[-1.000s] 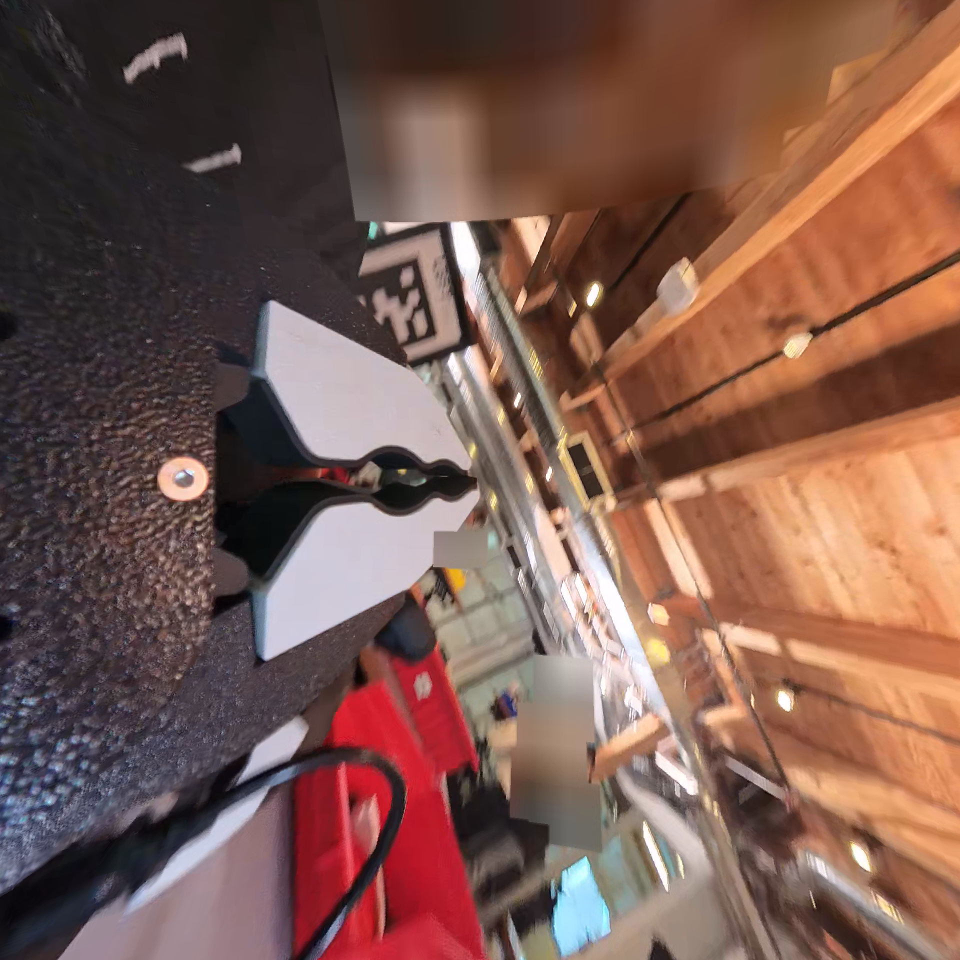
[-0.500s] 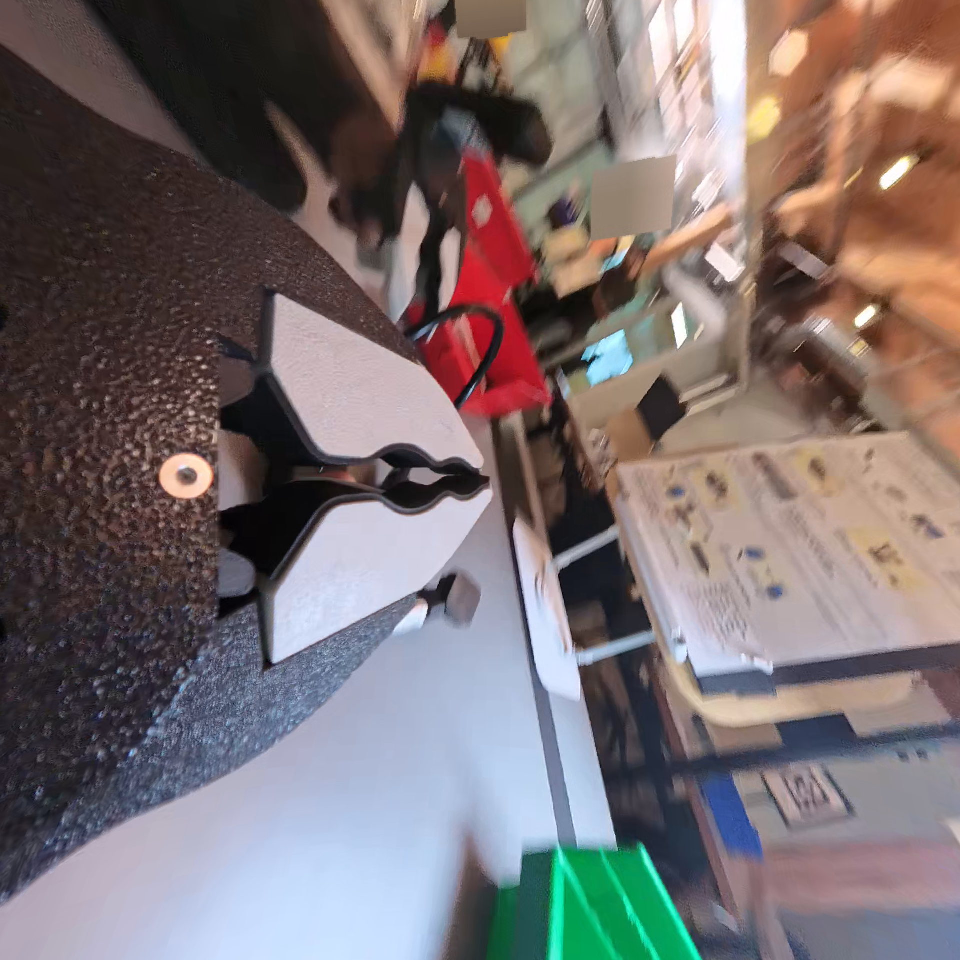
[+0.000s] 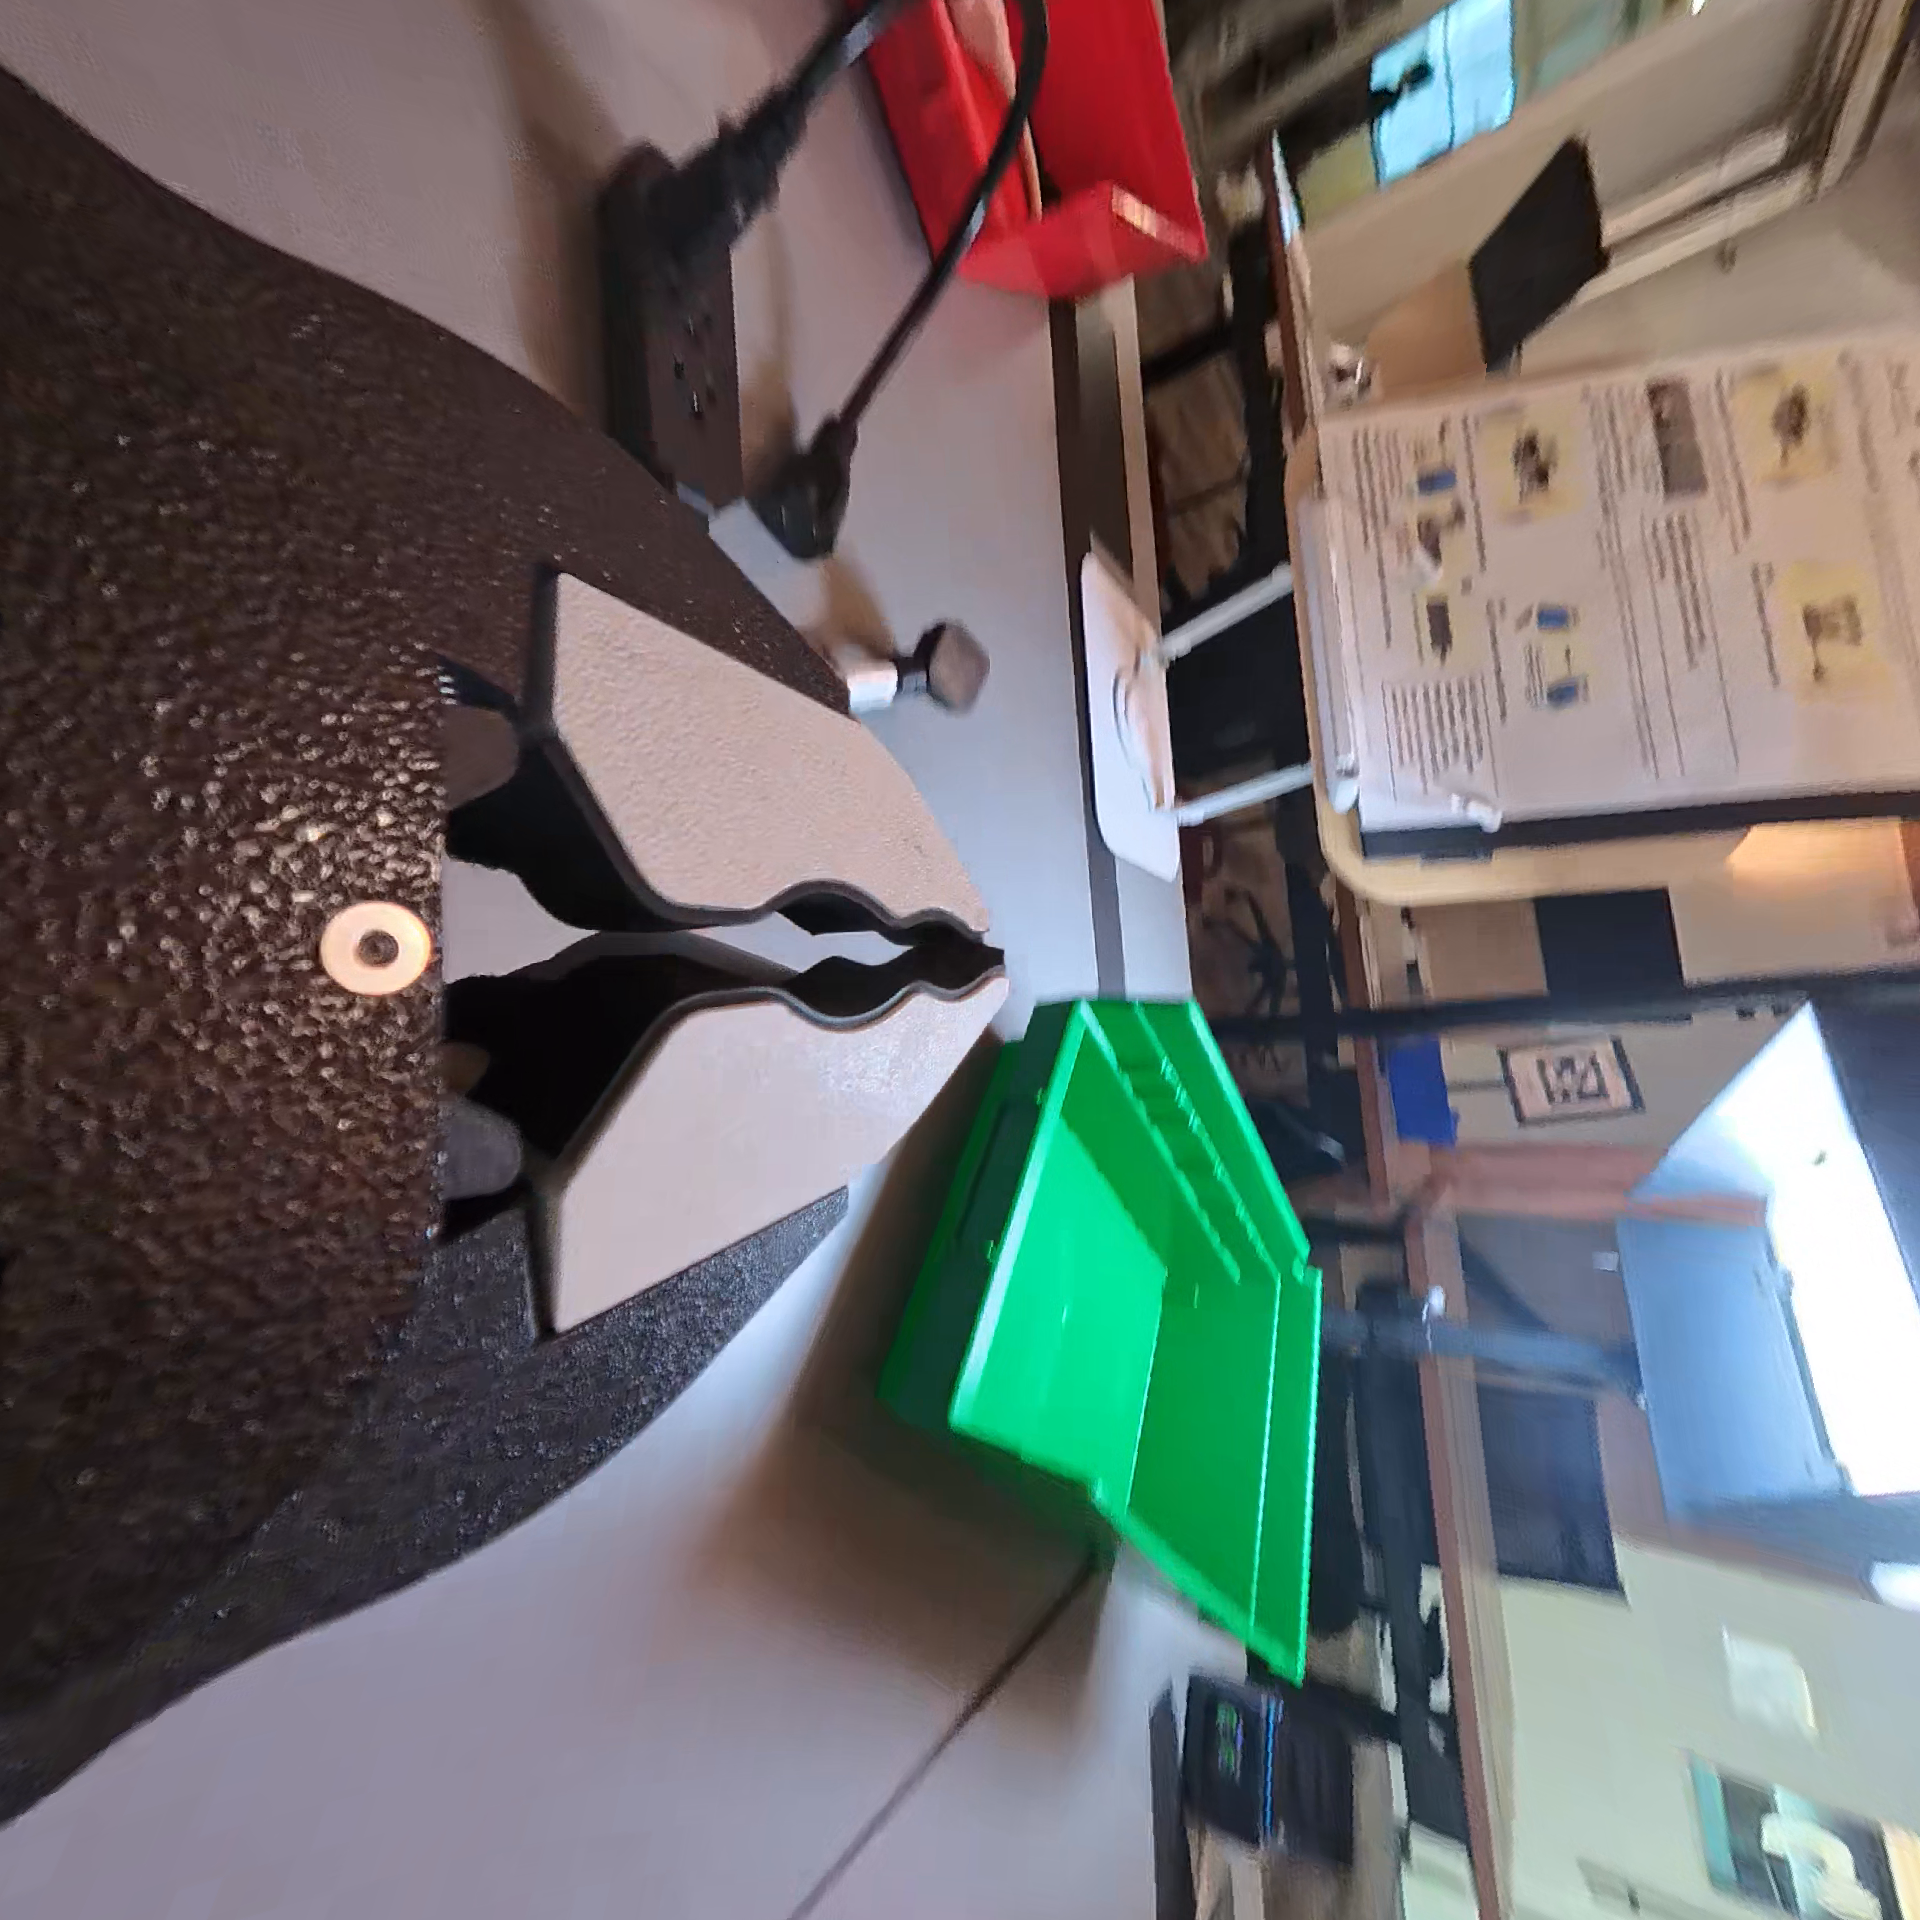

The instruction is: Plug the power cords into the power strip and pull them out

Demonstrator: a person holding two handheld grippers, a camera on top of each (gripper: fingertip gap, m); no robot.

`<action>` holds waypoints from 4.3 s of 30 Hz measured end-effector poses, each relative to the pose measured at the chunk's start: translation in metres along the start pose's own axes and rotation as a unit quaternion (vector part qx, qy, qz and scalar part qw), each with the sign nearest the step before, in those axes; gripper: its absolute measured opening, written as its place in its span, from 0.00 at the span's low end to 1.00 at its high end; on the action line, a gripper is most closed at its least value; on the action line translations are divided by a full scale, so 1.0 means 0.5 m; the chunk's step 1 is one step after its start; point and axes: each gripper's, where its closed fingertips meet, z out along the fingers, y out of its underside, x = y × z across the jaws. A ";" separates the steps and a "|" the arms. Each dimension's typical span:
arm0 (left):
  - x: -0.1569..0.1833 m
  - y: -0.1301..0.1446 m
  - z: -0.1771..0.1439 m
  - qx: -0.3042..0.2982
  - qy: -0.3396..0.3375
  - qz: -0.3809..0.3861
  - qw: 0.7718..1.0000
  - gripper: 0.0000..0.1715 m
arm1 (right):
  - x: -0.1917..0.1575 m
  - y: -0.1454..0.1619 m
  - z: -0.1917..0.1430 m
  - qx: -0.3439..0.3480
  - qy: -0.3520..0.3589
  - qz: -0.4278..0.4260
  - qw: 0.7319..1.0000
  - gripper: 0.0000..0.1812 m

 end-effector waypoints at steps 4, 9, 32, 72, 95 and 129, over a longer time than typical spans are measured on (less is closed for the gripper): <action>-0.056 -0.006 -0.006 -0.022 -0.027 -0.008 0.999 0.20 | 0.073 0.019 -0.013 -0.007 0.067 -0.022 0.997 0.00; -0.130 -0.020 -0.006 -0.080 -0.060 0.024 0.995 0.21 | 0.058 0.061 -0.006 -0.044 0.029 -0.024 0.998 0.00; -0.376 0.101 0.167 -0.454 -0.107 0.083 0.881 0.22 | 0.008 0.063 0.004 -0.085 -0.039 -0.058 0.994 0.16; -0.413 -0.145 0.072 -0.369 -0.249 0.321 0.836 0.10 | -0.105 0.098 -0.008 -0.107 -0.178 -0.132 0.969 0.22; 0.101 -0.431 -0.037 0.041 -0.023 0.374 0.926 0.10 | -0.391 -0.031 0.040 -0.061 -0.487 -0.095 0.866 0.14; 0.461 -0.282 0.186 0.094 0.355 0.194 0.909 0.09 | -0.521 0.009 -0.010 -0.108 -0.647 -0.116 0.745 0.21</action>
